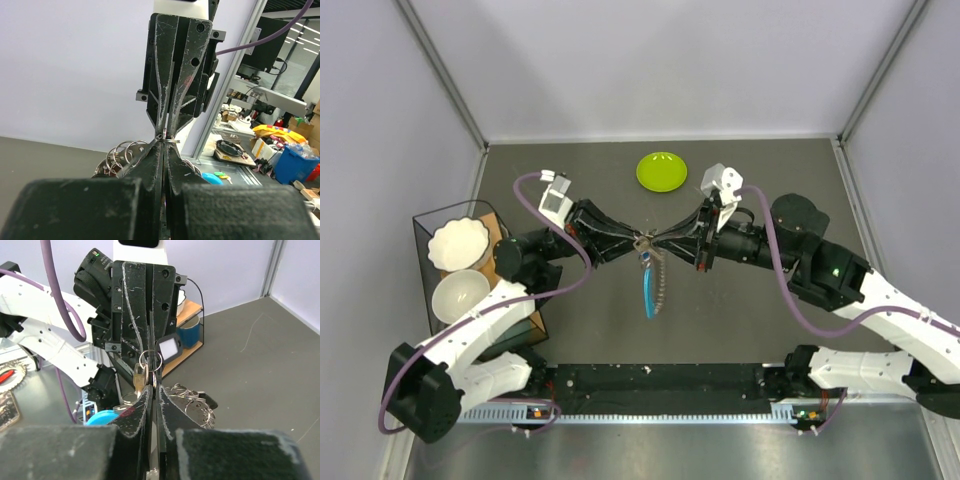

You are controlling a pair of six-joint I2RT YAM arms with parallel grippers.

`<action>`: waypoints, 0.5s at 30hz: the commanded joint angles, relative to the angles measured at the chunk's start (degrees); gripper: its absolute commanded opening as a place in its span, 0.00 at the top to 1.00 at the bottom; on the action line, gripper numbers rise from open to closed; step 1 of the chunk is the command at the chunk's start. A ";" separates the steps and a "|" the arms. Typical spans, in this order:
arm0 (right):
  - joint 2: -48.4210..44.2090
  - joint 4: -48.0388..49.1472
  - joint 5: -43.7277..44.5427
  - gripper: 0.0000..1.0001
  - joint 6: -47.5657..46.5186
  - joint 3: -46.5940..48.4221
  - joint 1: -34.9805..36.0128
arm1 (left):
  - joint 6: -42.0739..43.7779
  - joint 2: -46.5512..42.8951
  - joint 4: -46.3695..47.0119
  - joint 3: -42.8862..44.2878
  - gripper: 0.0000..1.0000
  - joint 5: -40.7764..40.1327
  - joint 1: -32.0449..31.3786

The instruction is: Remove the keys from the keyring

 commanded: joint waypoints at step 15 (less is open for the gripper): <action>-4.78 6.73 3.55 1.00 -6.16 -1.32 0.70 | 15.25 -6.77 -19.66 0.68 0.87 -1.14 -0.31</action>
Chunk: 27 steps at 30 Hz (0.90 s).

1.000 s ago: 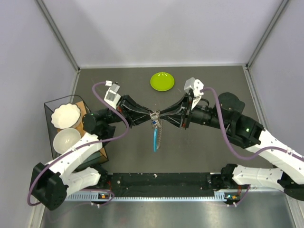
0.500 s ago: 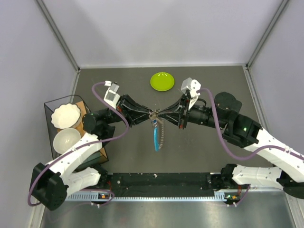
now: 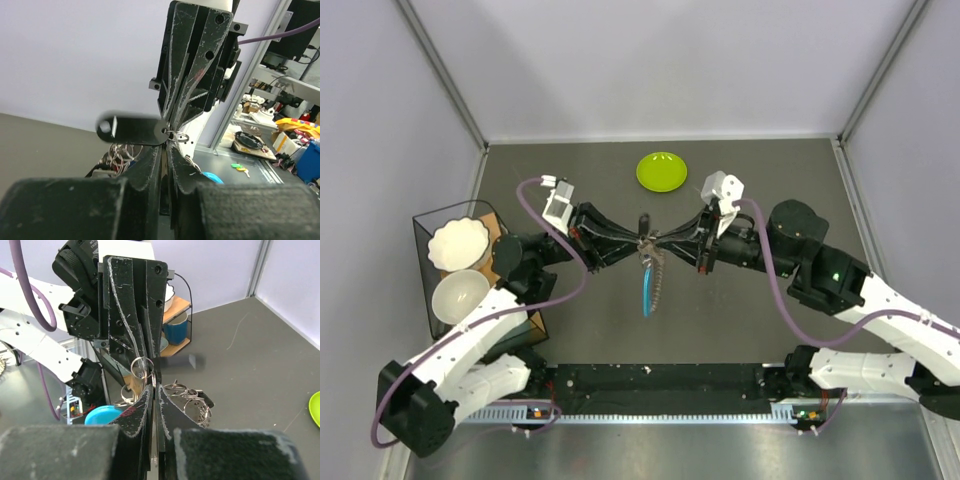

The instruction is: Remove the keys from the keyring

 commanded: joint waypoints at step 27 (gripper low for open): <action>-4.26 -0.74 2.94 1.00 -7.13 -1.00 0.22 | 42.78 -9.21 -52.56 18.46 0.40 -8.85 -0.27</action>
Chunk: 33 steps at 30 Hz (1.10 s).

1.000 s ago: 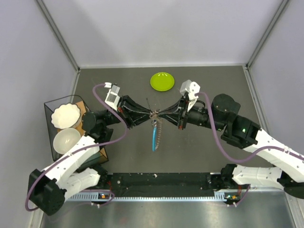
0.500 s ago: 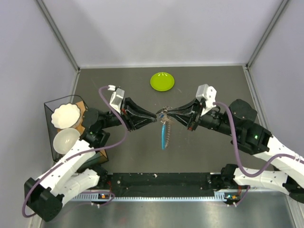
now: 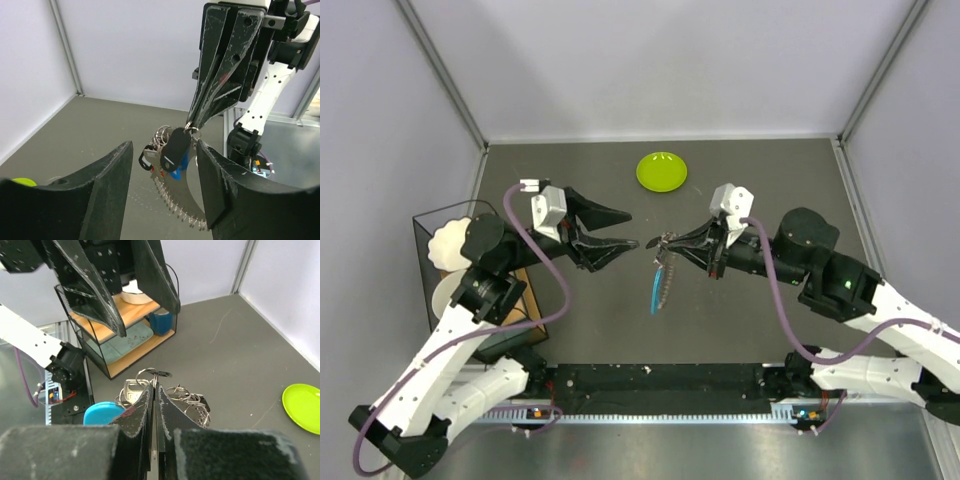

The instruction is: Remove the keys from the keyring

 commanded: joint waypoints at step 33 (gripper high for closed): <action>4.48 1.84 4.00 1.00 1.20 3.18 0.22 | 22.50 2.57 -16.27 0.97 0.43 -12.43 -8.88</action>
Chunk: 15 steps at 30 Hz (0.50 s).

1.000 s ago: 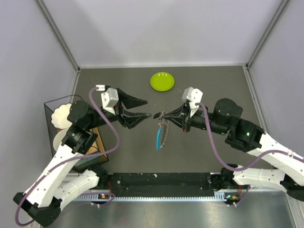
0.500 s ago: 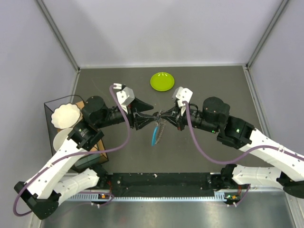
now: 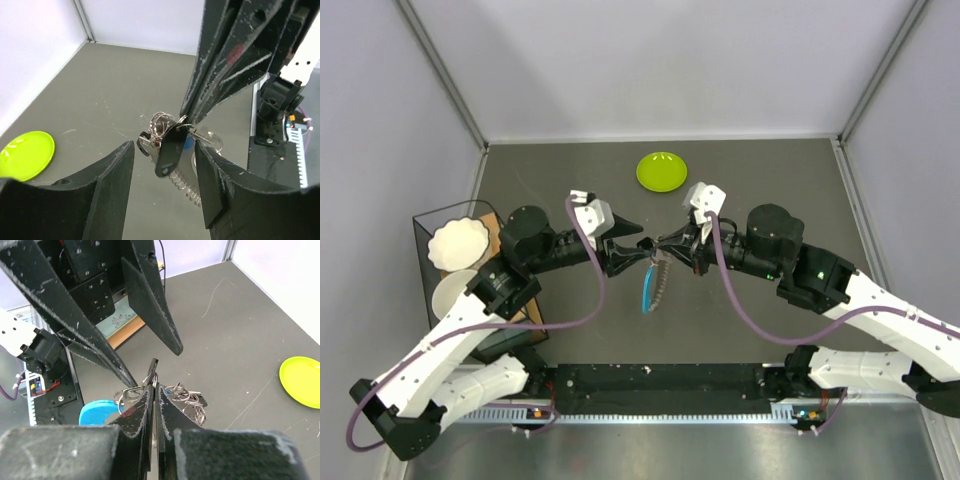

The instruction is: Remove the keys from the keyring

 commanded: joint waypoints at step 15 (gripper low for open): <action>-1.29 4.51 -1.08 1.00 2.39 3.07 0.22 | 9.41 -1.15 3.01 -2.87 0.38 -6.71 -4.26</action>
